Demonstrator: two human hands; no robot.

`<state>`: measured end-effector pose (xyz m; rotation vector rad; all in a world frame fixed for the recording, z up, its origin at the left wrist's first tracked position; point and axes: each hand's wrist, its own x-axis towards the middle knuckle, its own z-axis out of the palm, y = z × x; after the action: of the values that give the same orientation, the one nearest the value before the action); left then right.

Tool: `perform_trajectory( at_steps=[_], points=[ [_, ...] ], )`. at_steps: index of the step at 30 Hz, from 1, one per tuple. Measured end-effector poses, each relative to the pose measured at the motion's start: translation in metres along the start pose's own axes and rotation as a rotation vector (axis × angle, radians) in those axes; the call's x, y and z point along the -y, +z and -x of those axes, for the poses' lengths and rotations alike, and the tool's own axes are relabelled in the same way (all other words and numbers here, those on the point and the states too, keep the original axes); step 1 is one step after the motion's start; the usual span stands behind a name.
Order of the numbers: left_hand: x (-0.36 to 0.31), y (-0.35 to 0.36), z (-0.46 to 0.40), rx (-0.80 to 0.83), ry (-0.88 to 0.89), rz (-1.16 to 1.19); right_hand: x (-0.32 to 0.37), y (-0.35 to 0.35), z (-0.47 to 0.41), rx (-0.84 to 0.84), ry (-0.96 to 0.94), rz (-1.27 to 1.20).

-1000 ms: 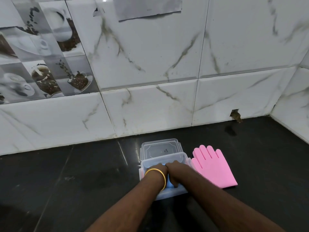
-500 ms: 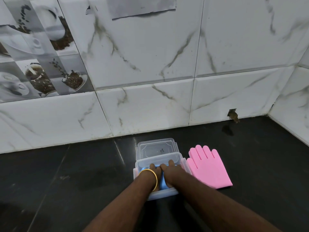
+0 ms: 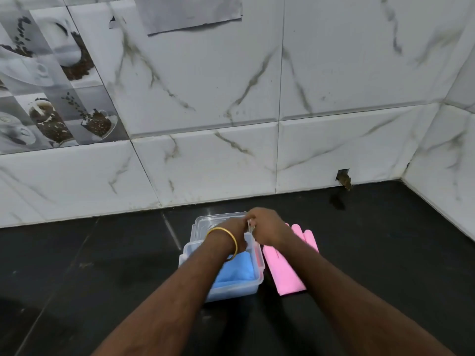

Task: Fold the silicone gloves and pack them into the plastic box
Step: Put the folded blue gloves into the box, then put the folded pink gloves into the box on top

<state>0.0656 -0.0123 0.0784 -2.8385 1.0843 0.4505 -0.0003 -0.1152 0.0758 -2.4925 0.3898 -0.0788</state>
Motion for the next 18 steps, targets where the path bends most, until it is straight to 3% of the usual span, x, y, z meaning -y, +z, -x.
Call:
perform_trajectory(
  at_steps=[3, 8, 13, 18],
  points=[
    [-0.038, 0.002, 0.0, -0.022, 0.118, 0.02, -0.039, -0.026, 0.007, -0.167, 0.073, -0.119],
    [-0.094, 0.019, 0.005, 0.017, 0.187, 0.201, -0.101, -0.026, 0.03, -0.192, 0.354, -0.106],
    [-0.122, 0.06, 0.01, 0.182, 0.031, 0.181, -0.146, -0.01, 0.062, 0.179, 0.724, -0.052],
    [-0.124, 0.078, 0.007, 0.218, -0.035, 0.193, -0.148, -0.002, 0.063, 0.339, 0.888, -0.266]
  ],
)
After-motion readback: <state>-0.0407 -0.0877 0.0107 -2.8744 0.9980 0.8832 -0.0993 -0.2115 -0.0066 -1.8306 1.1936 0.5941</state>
